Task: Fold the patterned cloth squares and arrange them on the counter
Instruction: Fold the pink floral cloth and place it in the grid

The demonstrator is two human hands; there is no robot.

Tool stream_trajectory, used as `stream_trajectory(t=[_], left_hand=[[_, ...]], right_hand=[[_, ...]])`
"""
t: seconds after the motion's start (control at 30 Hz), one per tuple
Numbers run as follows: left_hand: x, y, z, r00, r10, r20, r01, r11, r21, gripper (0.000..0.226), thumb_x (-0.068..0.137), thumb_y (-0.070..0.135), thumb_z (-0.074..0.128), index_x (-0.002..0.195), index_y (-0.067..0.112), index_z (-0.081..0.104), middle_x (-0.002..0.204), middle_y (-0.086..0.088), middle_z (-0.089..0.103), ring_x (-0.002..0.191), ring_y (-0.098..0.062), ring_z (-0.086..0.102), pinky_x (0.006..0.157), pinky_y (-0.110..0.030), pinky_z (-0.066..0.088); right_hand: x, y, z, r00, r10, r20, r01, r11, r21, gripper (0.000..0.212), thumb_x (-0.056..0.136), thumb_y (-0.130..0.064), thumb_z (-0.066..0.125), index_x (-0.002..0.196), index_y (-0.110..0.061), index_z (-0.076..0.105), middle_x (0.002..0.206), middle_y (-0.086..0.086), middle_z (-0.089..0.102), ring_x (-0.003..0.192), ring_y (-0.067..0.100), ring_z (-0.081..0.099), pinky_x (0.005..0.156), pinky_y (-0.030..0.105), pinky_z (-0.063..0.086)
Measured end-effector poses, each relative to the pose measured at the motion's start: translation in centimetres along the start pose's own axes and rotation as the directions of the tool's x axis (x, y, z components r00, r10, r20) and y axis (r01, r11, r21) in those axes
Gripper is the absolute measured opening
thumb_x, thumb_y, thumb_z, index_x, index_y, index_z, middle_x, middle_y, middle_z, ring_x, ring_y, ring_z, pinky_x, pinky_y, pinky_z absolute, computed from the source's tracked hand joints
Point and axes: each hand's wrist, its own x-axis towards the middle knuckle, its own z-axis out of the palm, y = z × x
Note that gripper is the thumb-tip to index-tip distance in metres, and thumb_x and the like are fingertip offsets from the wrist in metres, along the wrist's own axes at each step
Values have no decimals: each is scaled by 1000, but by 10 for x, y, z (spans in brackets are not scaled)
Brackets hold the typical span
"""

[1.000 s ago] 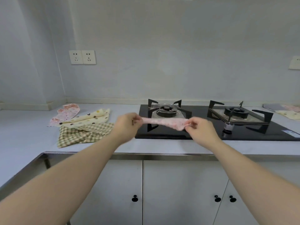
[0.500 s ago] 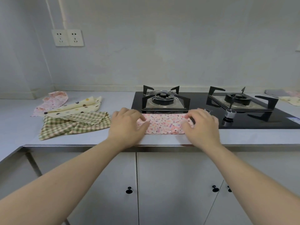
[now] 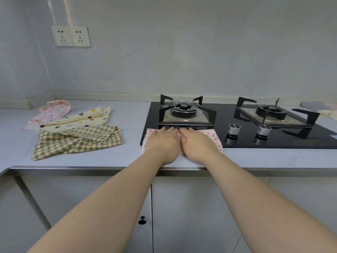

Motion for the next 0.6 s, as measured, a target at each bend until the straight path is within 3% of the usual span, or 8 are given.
stream_trajectory(t=[0.17,0.4,0.6], left_hand=[[-2,-7,2,999,-53,10,52,996,76,56,107,44,13,157,25,28,166,-2,25,151,-36,21,122,-52,17],[-12,-32,-4,980,-189,54,189,982,7,61,105,51,9,160,28,21,169,-1,15,156,-26,10,124,-54,9],[-13,-48,-5,958,-283,52,287,954,-83,64,105,49,10,160,19,22,169,-4,14,153,-26,21,122,-56,10]], right_hand=[[-5,6,-5,994,107,1,-107,994,20,53,108,-39,20,155,-23,37,162,4,37,151,21,28,117,41,28],[-17,33,-17,965,254,-57,-255,967,-8,53,109,-39,20,143,-11,50,146,10,53,137,30,44,111,42,32],[-18,43,-14,940,325,-109,-328,945,-12,57,109,-40,16,140,-7,51,142,12,57,134,32,46,116,49,31]])
